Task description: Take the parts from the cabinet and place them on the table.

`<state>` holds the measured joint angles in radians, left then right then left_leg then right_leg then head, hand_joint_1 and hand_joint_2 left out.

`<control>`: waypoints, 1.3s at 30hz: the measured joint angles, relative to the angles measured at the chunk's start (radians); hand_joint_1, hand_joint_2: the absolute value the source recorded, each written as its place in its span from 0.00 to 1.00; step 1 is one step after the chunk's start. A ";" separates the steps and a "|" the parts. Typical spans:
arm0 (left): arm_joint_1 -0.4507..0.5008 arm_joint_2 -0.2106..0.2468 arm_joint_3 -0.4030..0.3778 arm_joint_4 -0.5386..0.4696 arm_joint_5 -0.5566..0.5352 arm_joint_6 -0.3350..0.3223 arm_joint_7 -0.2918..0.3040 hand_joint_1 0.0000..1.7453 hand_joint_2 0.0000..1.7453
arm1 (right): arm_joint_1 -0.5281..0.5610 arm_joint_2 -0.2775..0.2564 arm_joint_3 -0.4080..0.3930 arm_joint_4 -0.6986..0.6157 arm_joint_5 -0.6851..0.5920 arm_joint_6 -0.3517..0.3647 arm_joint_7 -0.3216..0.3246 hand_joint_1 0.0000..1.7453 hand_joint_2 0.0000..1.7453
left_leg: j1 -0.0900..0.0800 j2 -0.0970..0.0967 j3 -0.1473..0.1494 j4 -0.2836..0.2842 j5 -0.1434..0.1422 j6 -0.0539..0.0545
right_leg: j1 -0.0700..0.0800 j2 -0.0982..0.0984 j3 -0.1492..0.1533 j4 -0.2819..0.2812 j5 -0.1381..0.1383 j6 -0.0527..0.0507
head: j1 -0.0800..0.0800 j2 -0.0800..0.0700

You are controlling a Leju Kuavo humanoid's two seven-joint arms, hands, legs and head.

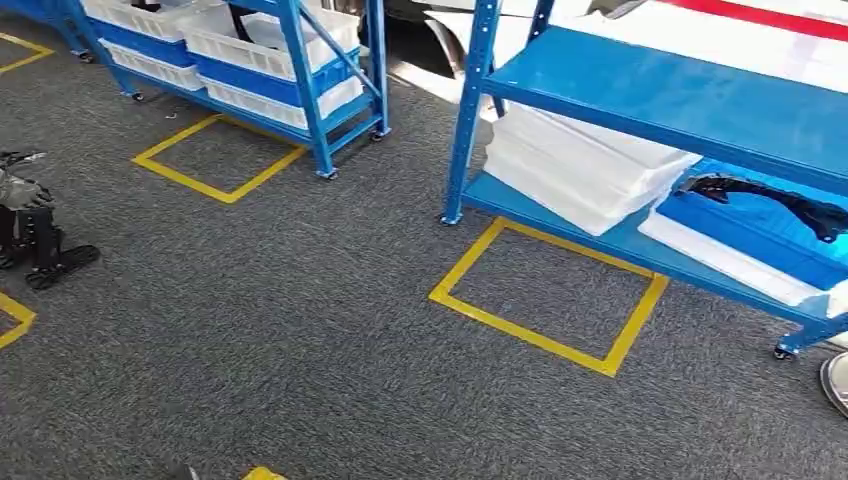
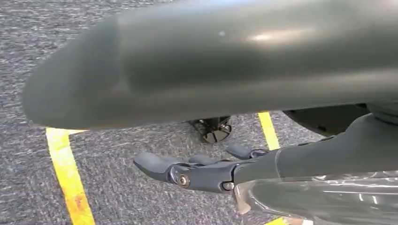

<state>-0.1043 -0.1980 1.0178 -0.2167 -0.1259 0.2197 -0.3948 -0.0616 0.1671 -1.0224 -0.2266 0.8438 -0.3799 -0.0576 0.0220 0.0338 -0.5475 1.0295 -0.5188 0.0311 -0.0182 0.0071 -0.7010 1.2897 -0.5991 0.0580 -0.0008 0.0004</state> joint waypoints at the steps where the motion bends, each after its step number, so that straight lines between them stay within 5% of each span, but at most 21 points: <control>1: -0.001 0.000 0.000 0.000 0.000 0.000 0.000 0.00 0.00 | 0.002 0.000 0.000 0.000 0.000 0.000 0.000 0.00 0.00 | 0.001 0.006 0.005 0.000 -0.004 -0.002 | 0.000 -0.005 0.034 -0.070 0.045 0.000 | 0.000 0.000; 3: -0.001 0.000 0.000 0.000 0.000 -0.001 0.000 0.00 0.00 | 0.002 -0.001 0.000 0.000 0.001 0.000 0.000 0.00 0.00 | 0.000 0.019 0.017 -0.001 -0.013 -0.012 | 0.002 -0.046 0.120 -0.250 0.125 -0.010 | 0.000 0.000; 4: -0.001 0.000 0.000 0.000 0.000 -0.001 0.000 0.00 0.00 | -0.001 -0.001 0.000 0.000 0.002 0.000 0.000 0.00 0.00 | -0.009 0.025 0.019 0.001 -0.018 -0.020 | 0.017 -0.077 0.129 -0.266 0.110 -0.018 | 0.000 0.000; 8: -0.004 -0.001 0.000 0.000 0.000 -0.007 0.001 0.00 0.00 | -0.001 -0.001 0.000 0.000 0.003 0.000 0.004 0.00 0.00 | -0.006 0.056 0.034 -0.009 -0.023 -0.040 | 0.017 -0.041 0.125 -0.273 0.109 -0.043 | -0.002 0.000; 9: -0.004 -0.001 0.000 0.000 0.000 -0.009 0.001 0.00 0.00 | 0.001 -0.001 0.000 0.000 0.004 0.000 0.005 0.00 0.00 | -0.003 0.037 0.034 0.002 -0.040 -0.043 | 0.011 -0.034 0.131 -0.279 0.113 -0.051 | -0.003 0.000; 10: -0.004 -0.001 0.000 0.000 0.000 -0.011 0.000 0.00 0.00 | 0.000 -0.001 0.000 0.000 0.005 0.000 0.005 0.00 0.00 | -0.003 0.008 0.016 0.045 -0.069 -0.043 | 0.010 -0.028 0.131 -0.279 0.112 -0.059 | -0.005 0.000; 13: 0.000 0.000 0.000 0.000 0.000 -0.013 -0.002 0.00 0.00 | -0.004 -0.001 0.000 0.000 0.011 0.000 0.005 0.00 0.00 | -0.005 -0.021 -0.095 0.272 -0.166 -0.044 | 0.012 0.000 0.133 -0.279 0.109 -0.068 | -0.006 0.000; 15: 0.001 0.000 0.000 0.000 0.000 -0.016 -0.005 0.00 0.00 | -0.002 -0.001 0.000 0.000 0.013 0.000 0.006 0.00 0.00 | -0.004 -0.023 -0.117 0.291 -0.137 -0.043 | 0.013 0.021 0.140 -0.279 0.107 -0.070 | -0.006 0.000; 18: 0.000 0.001 0.000 0.000 0.000 -0.018 -0.006 0.00 0.00 | -0.002 0.000 0.000 0.000 0.014 0.000 0.007 0.00 0.00 | -0.003 -0.040 -0.031 0.066 0.011 -0.034 | 0.013 0.050 0.155 -0.277 0.097 -0.062 | -0.006 0.000; 19: -0.001 0.001 0.000 0.000 0.000 -0.018 -0.006 0.00 0.00 | -0.002 0.000 0.000 0.000 0.014 0.000 0.007 0.00 0.00 | -0.004 -0.062 -0.019 0.036 0.007 -0.030 | 0.018 0.054 0.154 -0.272 0.093 -0.056 | -0.005 0.000; 23: -0.003 0.000 0.000 0.000 0.000 -0.023 -0.011 0.00 0.00 | 0.003 0.000 0.000 0.000 0.015 0.003 0.007 0.00 0.00 | -0.007 -0.057 -0.012 0.009 0.003 -0.017 | 0.012 0.070 0.144 -0.273 0.095 -0.034 | -0.005 0.000; 24: -0.003 0.000 0.000 0.000 0.000 -0.025 -0.012 0.00 0.00 | 0.004 -0.002 0.000 0.000 0.016 0.003 0.010 0.00 0.00 | 0.000 -0.049 -0.009 0.004 0.007 -0.011 | 0.010 0.060 0.144 -0.267 0.085 -0.030 | -0.006 0.000; 26: -0.002 0.000 0.000 0.000 0.000 -0.028 -0.012 0.00 0.00 | 0.000 0.000 0.000 0.001 0.016 0.003 0.012 0.00 0.00 | 0.000 -0.040 -0.005 0.002 0.005 -0.001 | 0.010 0.012 0.099 -0.169 0.027 -0.018 | -0.001 0.000; 28: -0.001 0.000 0.000 0.000 0.000 -0.029 -0.013 0.00 0.00 | -0.002 0.000 0.001 0.001 0.021 0.005 0.023 0.00 0.00 | -0.001 -0.028 -0.004 0.002 0.003 0.002 | 0.005 0.004 0.022 -0.018 -0.033 -0.008 | -0.001 0.000; 30: 0.000 0.001 0.000 0.000 0.000 -0.033 -0.015 0.00 0.00 | -0.001 0.000 0.003 0.001 0.026 0.006 0.037 0.00 0.00 | -0.001 -0.025 -0.002 0.002 0.000 0.001 | 0.002 0.002 -0.009 0.034 -0.029 -0.005 | -0.001 0.000; 31: 0.000 0.001 0.000 0.000 0.000 -0.034 -0.016 0.00 0.00 | 0.002 0.000 0.005 0.001 0.029 0.006 0.042 0.00 0.00 | -0.001 -0.025 0.001 0.002 -0.002 0.000 | 0.002 0.000 0.010 -0.010 0.008 -0.004 | -0.001 0.000; 33: -0.001 0.001 0.000 0.000 0.000 -0.042 -0.019 0.00 0.00 | 0.001 0.000 0.006 0.001 0.032 0.008 0.047 0.00 0.00 | 0.000 -0.025 0.012 0.002 -0.008 -0.007 | 0.002 -0.004 0.095 -0.194 0.110 -0.010 | -0.001 0.000; 34: -0.001 0.001 0.000 0.000 0.000 -0.050 -0.023 0.00 0.00 | 0.000 0.000 0.008 0.001 0.035 0.012 0.053 0.00 0.00 | 0.000 -0.024 0.014 0.000 -0.013 -0.012 | 0.003 -0.008 0.127 -0.256 0.113 -0.015 | -0.001 0.000; 38: -0.003 0.001 0.000 0.000 0.000 -0.056 -0.027 0.00 0.00 | -0.002 0.000 0.016 0.003 0.037 0.024 0.060 0.00 0.00 | -0.001 -0.022 0.018 -0.007 -0.015 -0.036 | 0.016 -0.002 0.126 -0.266 0.100 -0.040 | -0.002 0.000; 39: -0.003 0.001 0.000 0.000 0.000 -0.057 -0.027 0.00 0.00 | -0.002 0.000 0.016 0.003 0.037 0.024 0.062 0.00 0.00 | -0.002 -0.021 0.023 -0.009 -0.020 -0.044 | 0.009 -0.002 0.137 -0.279 0.105 -0.051 | -0.002 0.000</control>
<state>-0.1074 -0.1968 1.0178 -0.2167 -0.1259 0.1625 -0.4219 -0.0632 0.1671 -1.0059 -0.2235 0.8808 -0.3559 0.0042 0.0198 0.0129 -0.5245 1.0210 -0.5393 -0.0132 -0.0088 0.0056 -0.5639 1.0106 -0.4937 0.0073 -0.0027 0.0007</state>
